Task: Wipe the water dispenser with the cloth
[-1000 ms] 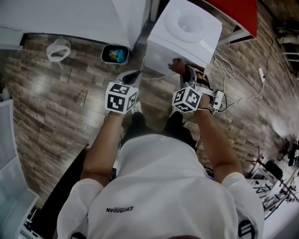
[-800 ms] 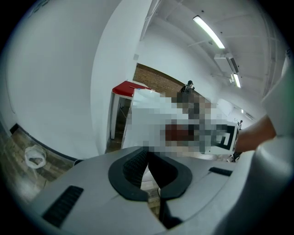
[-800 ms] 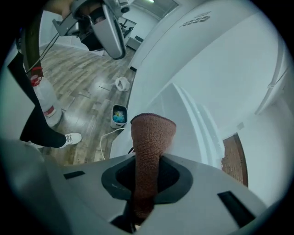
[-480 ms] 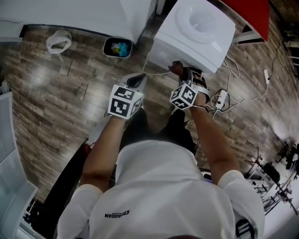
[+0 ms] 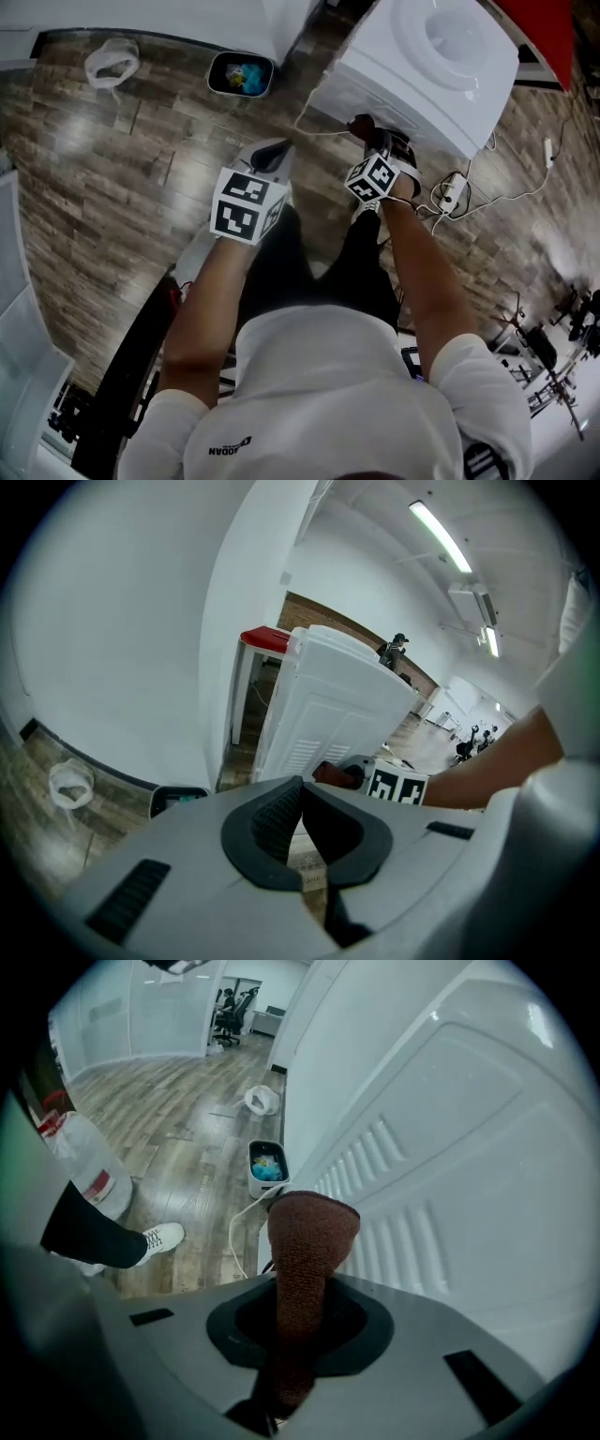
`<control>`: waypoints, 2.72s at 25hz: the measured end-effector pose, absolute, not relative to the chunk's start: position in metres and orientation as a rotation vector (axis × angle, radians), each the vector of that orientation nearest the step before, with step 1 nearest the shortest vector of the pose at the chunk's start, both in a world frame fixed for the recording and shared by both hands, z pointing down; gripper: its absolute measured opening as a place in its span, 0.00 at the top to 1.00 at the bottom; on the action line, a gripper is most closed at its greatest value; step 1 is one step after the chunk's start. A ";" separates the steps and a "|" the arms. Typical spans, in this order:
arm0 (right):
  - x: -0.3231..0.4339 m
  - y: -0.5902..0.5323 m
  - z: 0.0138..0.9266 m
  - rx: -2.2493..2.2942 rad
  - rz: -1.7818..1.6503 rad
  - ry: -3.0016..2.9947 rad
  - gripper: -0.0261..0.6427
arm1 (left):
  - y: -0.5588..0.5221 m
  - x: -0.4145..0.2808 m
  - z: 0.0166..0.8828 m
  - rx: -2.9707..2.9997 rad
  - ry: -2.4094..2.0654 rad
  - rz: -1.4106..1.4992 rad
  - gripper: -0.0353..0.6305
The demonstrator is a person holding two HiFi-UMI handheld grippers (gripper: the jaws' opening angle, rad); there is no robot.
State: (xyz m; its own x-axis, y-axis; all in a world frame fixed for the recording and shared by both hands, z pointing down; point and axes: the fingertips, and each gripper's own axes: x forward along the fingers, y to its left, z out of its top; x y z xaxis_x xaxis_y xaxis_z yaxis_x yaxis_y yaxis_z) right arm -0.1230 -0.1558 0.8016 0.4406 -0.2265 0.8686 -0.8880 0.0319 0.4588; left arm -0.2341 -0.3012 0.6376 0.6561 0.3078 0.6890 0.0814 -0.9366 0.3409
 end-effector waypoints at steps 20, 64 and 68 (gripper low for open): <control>-0.128 -0.133 0.958 1.311 0.834 -1.032 0.88 | -0.281 -0.282 0.677 2.539 0.368 1.261 0.96; -0.125 -0.224 0.499 1.820 0.426 -1.237 0.88 | -0.287 -0.247 0.599 2.636 0.341 1.176 0.96; -0.114 -0.238 0.491 1.842 0.418 -1.217 0.88 | -0.282 -0.247 0.597 2.640 0.363 1.170 0.96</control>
State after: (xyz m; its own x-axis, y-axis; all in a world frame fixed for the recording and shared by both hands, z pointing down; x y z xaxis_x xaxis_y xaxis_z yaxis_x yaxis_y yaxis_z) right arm -0.1136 -0.2385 0.4909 0.4668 -0.5767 0.6705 -0.8670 -0.1490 0.4755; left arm -0.2467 -0.2822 0.5969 0.6503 0.3155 0.6911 0.1316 -0.9427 0.3066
